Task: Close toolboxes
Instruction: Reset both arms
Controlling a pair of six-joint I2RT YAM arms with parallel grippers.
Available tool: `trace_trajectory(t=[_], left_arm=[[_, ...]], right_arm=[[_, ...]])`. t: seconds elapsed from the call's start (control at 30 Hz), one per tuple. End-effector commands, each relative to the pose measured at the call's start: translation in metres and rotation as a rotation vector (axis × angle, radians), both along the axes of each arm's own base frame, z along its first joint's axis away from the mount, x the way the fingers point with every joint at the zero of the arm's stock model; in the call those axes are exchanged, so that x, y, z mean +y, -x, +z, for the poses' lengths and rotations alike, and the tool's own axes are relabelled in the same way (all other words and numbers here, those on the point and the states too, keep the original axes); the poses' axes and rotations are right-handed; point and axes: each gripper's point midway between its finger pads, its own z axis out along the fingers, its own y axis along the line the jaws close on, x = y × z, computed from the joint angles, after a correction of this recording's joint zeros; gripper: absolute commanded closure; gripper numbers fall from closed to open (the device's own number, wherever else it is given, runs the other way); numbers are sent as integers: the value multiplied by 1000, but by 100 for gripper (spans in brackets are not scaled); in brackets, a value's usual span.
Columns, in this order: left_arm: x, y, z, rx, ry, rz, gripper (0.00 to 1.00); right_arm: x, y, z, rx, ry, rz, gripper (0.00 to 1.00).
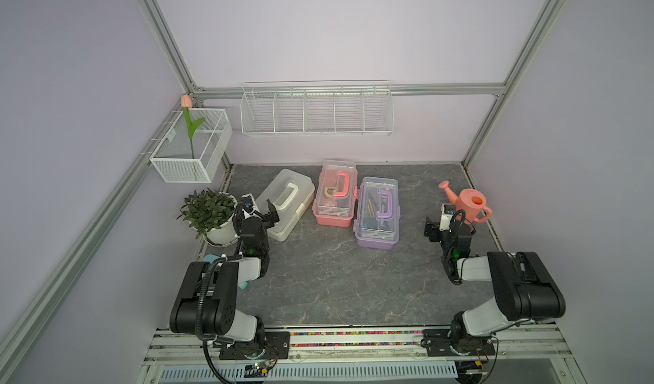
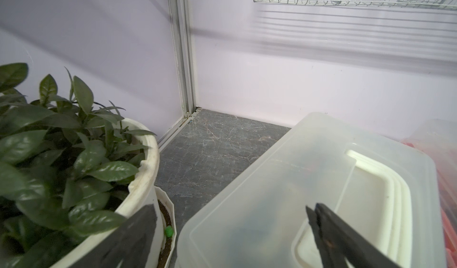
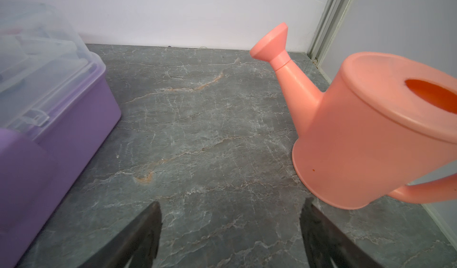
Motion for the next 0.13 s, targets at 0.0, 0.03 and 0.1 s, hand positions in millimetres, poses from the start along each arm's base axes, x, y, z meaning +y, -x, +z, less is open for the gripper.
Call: trace_trajectory(t=[0.0, 0.03, 0.1], left_arm=[[1, 8, -47, 188, -48, -8, 1], [2, 8, -47, 188, -49, -6, 1], [1, 8, -47, 188, -48, -7, 1]], right_arm=[[6, -5, 6, -20, 8, 30, 11], [6, -5, 7, -23, 9, 30, 11], [5, -4, 7, -25, 11, 26, 11]])
